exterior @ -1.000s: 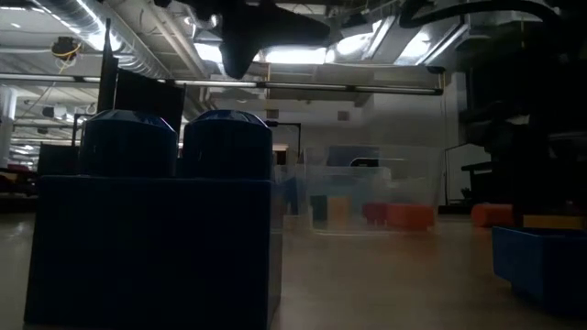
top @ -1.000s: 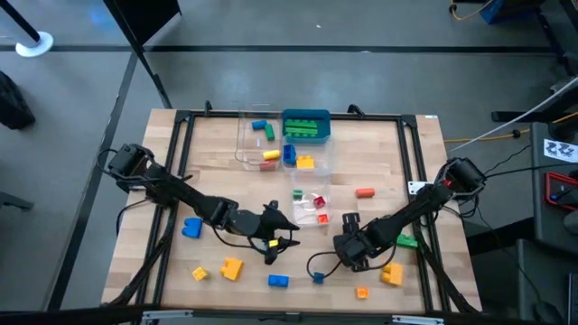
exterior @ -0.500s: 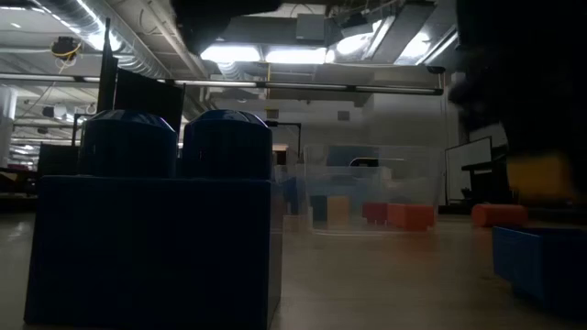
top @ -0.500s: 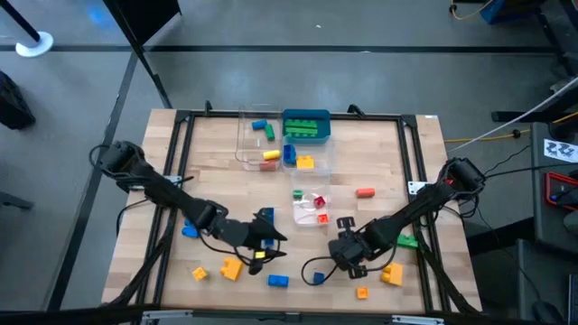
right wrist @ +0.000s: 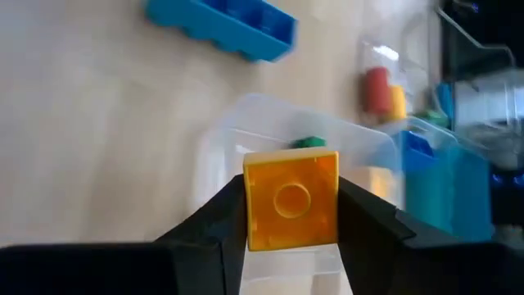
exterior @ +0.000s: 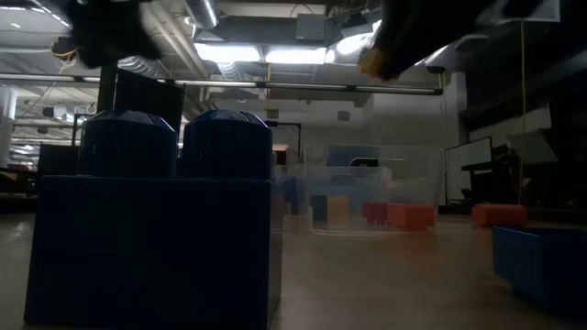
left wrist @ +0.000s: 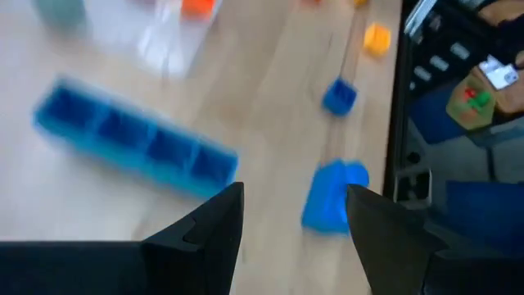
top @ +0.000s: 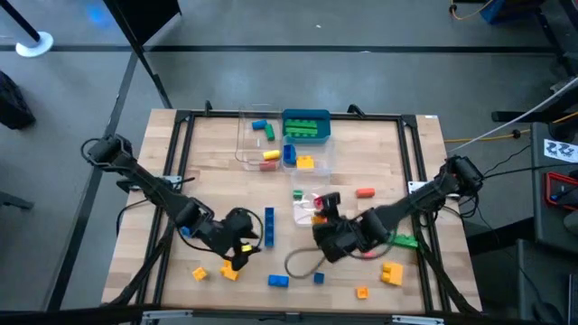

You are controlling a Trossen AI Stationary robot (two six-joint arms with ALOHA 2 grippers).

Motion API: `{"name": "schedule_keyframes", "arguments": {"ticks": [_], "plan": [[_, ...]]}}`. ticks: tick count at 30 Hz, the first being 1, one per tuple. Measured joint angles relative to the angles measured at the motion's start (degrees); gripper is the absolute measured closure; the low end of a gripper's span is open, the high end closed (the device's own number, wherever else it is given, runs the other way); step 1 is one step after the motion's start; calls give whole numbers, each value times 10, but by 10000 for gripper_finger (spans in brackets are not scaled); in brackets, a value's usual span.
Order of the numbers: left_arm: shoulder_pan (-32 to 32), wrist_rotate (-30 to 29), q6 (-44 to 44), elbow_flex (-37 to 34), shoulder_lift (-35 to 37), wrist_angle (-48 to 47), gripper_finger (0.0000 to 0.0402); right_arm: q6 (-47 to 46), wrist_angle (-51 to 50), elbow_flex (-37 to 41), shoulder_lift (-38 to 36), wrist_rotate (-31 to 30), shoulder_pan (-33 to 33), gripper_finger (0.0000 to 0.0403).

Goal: Sort blocks by size
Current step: Put the yellow 4 stud small game piece into the bottom transparent bin

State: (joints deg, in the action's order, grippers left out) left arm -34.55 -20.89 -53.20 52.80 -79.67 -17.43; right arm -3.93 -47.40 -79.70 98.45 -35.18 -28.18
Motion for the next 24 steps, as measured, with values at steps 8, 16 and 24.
{"name": "schedule_keyframes", "arguments": {"ticks": [8, 16, 24], "plan": [[-40, 120, -210, 0, 31, -93, 204, 2, 9, 6, 11, 54, 96, 242], [-65, 152, -294, 0, 36, -126, 204, -1, 8, 12, 11, 130, 154, 240], [-66, 152, -294, 0, 24, -125, 204, -4, 9, 12, 11, 182, 179, 239]]}}
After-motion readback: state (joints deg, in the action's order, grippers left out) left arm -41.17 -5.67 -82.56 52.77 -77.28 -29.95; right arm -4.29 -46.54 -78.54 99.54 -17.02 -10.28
